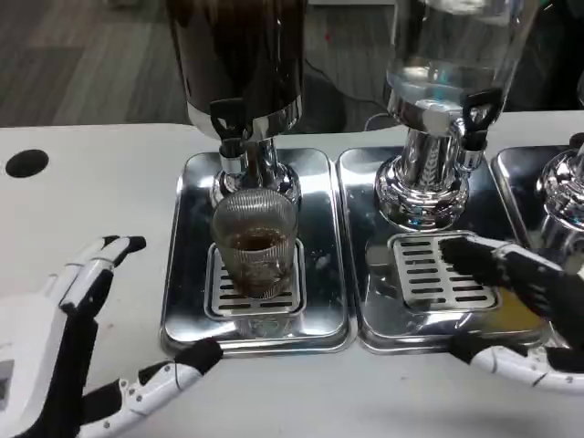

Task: Grasp the cup under the faucet to collect the drink, then remove the cup.

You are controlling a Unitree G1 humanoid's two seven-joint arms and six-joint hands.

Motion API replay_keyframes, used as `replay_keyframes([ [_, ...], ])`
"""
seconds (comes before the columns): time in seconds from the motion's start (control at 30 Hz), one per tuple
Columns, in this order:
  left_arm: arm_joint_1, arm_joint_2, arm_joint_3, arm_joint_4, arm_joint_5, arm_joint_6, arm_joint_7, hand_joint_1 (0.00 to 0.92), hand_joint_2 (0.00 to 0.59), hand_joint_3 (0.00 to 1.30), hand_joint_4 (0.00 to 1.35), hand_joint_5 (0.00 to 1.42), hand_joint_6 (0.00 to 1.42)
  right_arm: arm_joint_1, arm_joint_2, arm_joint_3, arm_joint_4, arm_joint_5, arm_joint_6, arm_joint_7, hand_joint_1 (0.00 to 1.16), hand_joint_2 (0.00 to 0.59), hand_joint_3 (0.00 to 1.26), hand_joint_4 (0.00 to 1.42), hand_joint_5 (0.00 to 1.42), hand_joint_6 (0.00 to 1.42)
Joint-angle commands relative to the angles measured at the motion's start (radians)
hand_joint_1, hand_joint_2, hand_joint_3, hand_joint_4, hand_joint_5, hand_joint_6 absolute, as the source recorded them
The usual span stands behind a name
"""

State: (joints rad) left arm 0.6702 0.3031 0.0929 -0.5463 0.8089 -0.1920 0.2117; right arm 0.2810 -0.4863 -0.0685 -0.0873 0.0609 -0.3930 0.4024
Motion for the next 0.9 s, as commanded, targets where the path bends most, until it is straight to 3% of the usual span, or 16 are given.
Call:
replay_keyframes([
  [0.03,0.039,-0.007,0.026,0.016,-0.021,-0.033,0.030,0.000,0.041,0.24,0.17,0.30,0.60,-0.020,0.020,0.037,-0.042,-0.031,0.046,0.006,0.62,0.126,0.24,0.21,0.20,0.17],
  [0.4,0.123,-0.017,0.049,0.044,-0.040,-0.109,0.063,0.000,0.043,0.24,0.17,0.30,0.60,-0.169,0.077,0.159,-0.060,-0.157,0.208,-0.014,0.64,0.120,0.18,0.14,0.14,0.12],
  [0.9,0.213,-0.028,0.074,0.081,-0.063,-0.195,0.091,0.000,0.058,0.24,0.17,0.30,0.60,-0.322,0.169,0.257,-0.054,-0.296,0.376,-0.062,0.67,0.093,0.07,0.07,0.06,0.03],
])
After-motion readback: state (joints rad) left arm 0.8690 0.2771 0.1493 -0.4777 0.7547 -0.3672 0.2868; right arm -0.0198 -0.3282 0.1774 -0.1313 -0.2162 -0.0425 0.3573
